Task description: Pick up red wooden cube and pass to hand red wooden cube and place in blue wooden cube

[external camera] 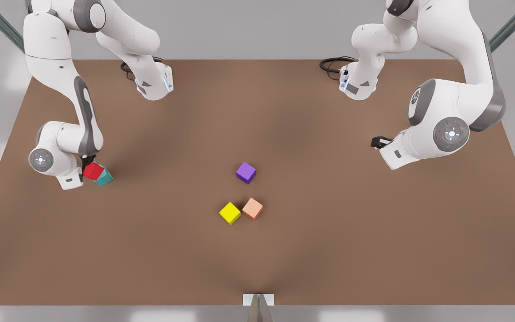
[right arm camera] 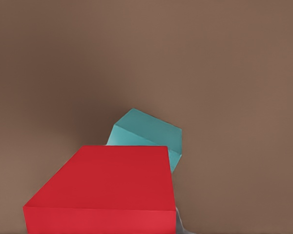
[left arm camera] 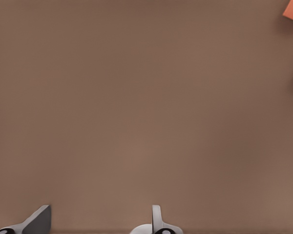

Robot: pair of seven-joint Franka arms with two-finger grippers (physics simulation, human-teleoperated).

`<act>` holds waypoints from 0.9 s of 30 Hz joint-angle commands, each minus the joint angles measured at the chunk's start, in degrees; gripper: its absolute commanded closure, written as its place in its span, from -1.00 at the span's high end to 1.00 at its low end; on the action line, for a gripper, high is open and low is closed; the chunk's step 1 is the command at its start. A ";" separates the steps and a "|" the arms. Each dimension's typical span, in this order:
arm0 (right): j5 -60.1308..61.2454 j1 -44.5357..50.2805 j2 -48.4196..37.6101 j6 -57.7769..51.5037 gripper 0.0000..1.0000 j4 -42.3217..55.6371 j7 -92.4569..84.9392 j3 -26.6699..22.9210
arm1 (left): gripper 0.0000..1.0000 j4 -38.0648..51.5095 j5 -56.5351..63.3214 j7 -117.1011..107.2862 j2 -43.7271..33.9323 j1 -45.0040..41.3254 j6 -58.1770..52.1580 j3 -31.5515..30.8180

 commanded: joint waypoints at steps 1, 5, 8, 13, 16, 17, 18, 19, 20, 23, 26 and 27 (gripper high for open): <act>-0.37 0.00 -0.05 2.22 0.13 -0.42 4.62 -0.01 | 1.00 0.02 0.01 1.33 -0.06 0.01 -0.06 -0.06; -0.29 -0.27 0.47 3.37 0.13 -0.94 4.71 0.08 | 1.00 0.02 0.10 1.33 -0.06 0.01 -0.06 0.03; -0.37 -0.62 0.65 3.54 0.45 -1.03 4.71 0.08 | 1.00 0.02 0.10 1.33 0.29 0.01 -0.06 0.03; -0.29 -0.53 0.74 3.54 1.00 -1.21 4.88 0.08 | 1.00 -0.06 0.10 1.33 0.38 0.01 -0.15 0.03; -0.20 -0.44 0.30 2.84 1.00 -1.21 5.06 0.17 | 1.00 -0.06 0.10 1.33 0.38 0.01 -0.15 0.03; -0.20 -0.44 0.12 2.75 1.00 -1.21 4.97 0.17 | 1.00 -0.06 0.10 1.33 0.38 0.01 -0.24 0.03; -0.11 -0.44 -0.05 2.49 1.00 -1.21 4.88 0.26 | 1.00 -0.06 0.01 1.33 0.46 0.10 -0.15 0.03; -0.02 -0.44 -0.14 2.40 1.00 -1.21 4.88 0.34 | 1.00 -0.06 0.10 1.33 0.73 0.10 -0.24 0.03; 0.15 -0.36 -0.23 1.79 1.00 -1.21 4.79 0.35 | 1.00 0.02 0.10 1.33 0.73 0.10 -0.15 0.03; 0.24 -0.27 -1.90 -0.15 1.00 -1.21 4.79 0.61 | 1.00 0.02 0.10 1.24 0.73 0.10 -0.24 0.03; 1.64 0.00 -4.36 -3.66 1.00 -1.21 4.79 0.87 | 1.00 0.02 0.10 1.24 0.73 0.10 -0.24 0.03; 2.88 0.17 -5.76 -5.95 1.00 -1.03 4.79 1.22 | 1.00 0.02 0.10 1.24 0.73 0.10 -0.24 0.03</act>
